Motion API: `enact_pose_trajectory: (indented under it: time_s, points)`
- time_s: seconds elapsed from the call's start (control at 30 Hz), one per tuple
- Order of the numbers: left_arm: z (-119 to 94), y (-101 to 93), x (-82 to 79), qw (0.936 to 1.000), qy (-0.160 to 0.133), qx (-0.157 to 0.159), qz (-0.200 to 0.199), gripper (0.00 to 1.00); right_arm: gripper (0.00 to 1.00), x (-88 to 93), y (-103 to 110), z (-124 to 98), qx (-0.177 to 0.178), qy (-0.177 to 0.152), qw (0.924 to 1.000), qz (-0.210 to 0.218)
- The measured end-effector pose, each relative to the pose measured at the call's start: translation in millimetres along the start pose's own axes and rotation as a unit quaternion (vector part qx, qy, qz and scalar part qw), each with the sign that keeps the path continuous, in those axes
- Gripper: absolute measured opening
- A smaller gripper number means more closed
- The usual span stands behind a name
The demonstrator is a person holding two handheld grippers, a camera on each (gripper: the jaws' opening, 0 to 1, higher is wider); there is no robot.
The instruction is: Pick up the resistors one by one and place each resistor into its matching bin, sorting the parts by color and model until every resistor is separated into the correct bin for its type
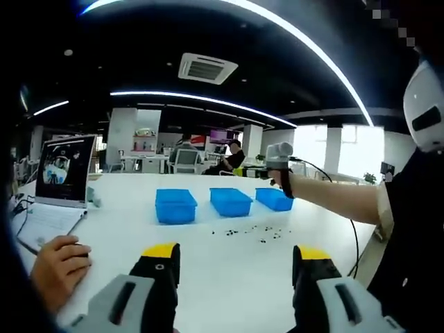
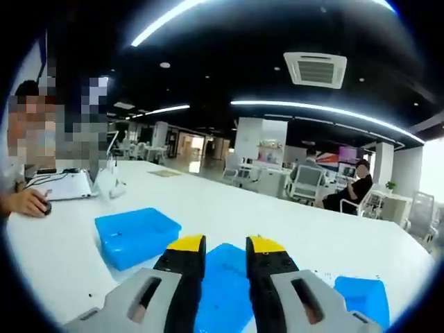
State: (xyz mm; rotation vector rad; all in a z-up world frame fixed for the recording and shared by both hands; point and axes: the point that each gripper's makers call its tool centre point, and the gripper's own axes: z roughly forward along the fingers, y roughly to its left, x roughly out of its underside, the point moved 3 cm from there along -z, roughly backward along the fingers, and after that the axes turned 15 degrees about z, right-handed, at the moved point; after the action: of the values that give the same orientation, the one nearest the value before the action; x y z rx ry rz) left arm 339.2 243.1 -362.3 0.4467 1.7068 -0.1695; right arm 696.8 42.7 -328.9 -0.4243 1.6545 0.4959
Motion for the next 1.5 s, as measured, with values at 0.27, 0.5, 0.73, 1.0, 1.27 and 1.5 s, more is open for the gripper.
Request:
enact_pose_trajectory:
  time_s: [0.27, 0.5, 0.73, 1.0, 1.27, 1.5]
  points:
    - [5, -1.0, -2.9, 1.0000, -0.003, 0.007, 0.003, 0.67, 0.27, -0.8, 2, -29, -0.017, -0.003, 0.9998, 0.007]
    - [13, -3.0, -3.6, 0.9998, -0.011, 0.016, -0.002, 0.67, 0.28, 6.2, 15, -92, -0.043, -0.014, 0.9990, -0.004]
    - [25, -12.7, -1.3, 0.9992, -0.012, 0.037, -0.006, 0.67, 0.32, 15.1, 32, -162, -0.073, -0.016, 0.9972, -0.008]
    - [30, -17.4, -5.1, 0.9988, -0.014, 0.047, -0.001, 0.67, 0.33, 31.6, 48, -235, -0.085, -0.014, 0.9963, 0.000]
    - [30, -19.5, -8.9, 0.9987, -0.014, 0.049, 0.004, 0.67, 0.33, 48.8, 54, -284, -0.066, -0.004, 0.9978, -0.003]
    - [31, -22.3, -10.8, 0.9985, -0.017, 0.052, 0.005, 0.67, 0.33, 48.8, 55, -282, -0.076, 0.012, 0.9969, -0.014]
